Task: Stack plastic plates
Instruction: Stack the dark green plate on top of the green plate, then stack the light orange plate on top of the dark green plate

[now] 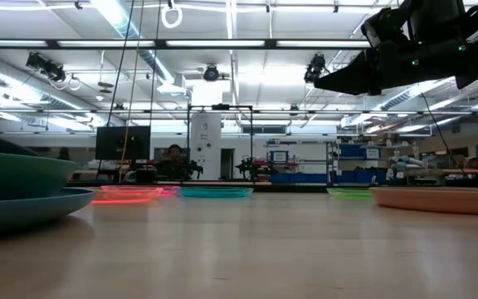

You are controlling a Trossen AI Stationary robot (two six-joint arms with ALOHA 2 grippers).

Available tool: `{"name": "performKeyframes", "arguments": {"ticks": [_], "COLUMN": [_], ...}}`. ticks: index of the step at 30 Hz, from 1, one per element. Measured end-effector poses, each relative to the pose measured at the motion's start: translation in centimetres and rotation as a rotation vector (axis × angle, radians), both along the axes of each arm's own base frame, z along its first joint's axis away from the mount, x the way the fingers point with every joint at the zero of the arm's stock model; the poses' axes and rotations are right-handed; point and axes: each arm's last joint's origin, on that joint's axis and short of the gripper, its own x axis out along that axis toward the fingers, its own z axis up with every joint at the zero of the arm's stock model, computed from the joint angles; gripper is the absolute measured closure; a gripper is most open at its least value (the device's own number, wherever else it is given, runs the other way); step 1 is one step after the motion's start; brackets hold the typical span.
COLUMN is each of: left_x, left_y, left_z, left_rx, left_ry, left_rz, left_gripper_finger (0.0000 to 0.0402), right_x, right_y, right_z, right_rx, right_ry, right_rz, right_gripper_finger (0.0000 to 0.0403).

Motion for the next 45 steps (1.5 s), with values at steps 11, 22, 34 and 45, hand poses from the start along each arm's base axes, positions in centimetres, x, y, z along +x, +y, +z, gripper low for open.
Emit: {"name": "performKeyframes", "arguments": {"ticks": [11,22,34,45], "left_x": [0.0,0.9,5.6,8.4], "left_y": [0.0,1.2,6.2,10.1], "left_z": [0.0,0.1,1.3,4.1], "left_rx": [0.004,-0.043,-0.186,-0.030], "left_ry": [-0.004,0.075,0.114,0.028], "left_rz": [0.037,-0.002,-0.262,-0.700], "left_gripper_finger": [0.0305,0.0283,0.0283,0.0283], "right_x": [0.0,0.0,0.0,-0.6], "right_y": [0.0,0.0,0.1,2.0], "right_z": [0.0,0.0,-0.6,-1.5], "right_rx": [0.012,0.014,0.060,0.224], "right_ry": [-0.003,-0.001,0.046,0.143], "right_rz": [-0.001,0.005,-0.008,0.015], "right_gripper_finger": [0.0278,0.0278,0.0278,0.0278]}}
